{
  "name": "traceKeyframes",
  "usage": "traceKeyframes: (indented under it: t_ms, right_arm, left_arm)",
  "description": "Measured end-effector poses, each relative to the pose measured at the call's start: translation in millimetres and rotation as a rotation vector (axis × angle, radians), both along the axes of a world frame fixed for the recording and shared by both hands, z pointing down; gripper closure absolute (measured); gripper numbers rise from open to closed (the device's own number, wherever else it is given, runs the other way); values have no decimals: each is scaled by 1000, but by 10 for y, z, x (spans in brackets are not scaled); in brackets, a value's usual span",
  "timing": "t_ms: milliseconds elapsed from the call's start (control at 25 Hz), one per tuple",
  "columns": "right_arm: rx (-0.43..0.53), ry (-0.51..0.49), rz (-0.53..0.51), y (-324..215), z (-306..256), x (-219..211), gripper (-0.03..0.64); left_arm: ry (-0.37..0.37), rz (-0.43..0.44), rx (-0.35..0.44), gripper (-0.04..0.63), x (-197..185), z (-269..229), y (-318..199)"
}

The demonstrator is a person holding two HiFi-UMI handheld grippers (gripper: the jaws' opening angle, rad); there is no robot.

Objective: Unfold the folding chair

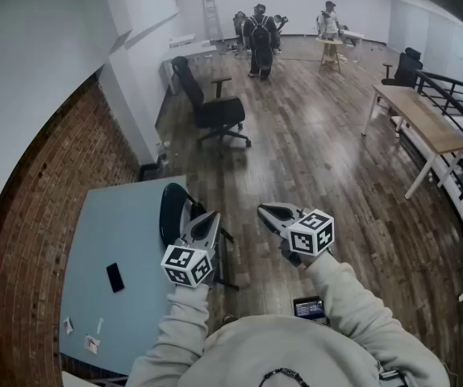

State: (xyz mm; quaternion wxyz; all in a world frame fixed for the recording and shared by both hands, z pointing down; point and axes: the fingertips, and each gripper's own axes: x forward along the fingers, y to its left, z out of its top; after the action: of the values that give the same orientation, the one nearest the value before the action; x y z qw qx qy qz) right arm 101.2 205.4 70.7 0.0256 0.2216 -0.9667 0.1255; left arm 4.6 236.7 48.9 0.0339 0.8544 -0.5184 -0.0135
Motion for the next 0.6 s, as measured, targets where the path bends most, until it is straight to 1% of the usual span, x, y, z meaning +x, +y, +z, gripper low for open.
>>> traceKeyframes:
  t_ms: [120, 200, 280, 400, 520, 600]
  right_arm:
    - [-30, 18, -19, -30, 197, -168, 611]
    - [-56, 35, -20, -70, 351, -248, 610]
    - [-63, 53, -19, -185, 429, -390, 610]
    - [-49, 77, -32, -377, 456, -714, 610]
    - [-39, 94, -35, -629, 502, -1027, 610]
    - [-52, 82, -21, -885, 504, -1221, 610]
  left_arm:
    - [4, 11, -7, 589, -152, 101, -28]
    - [12, 4, -18, 589, -270, 209, -28]
    - [27, -17, -19, 589, -468, 258, -105]
    - [47, -48, -6, 589, -869, 250, -295]
    - [25, -62, 9, 589, -1272, 280, -481]
    - [-4, -50, 11, 589, -1502, 325, -656]
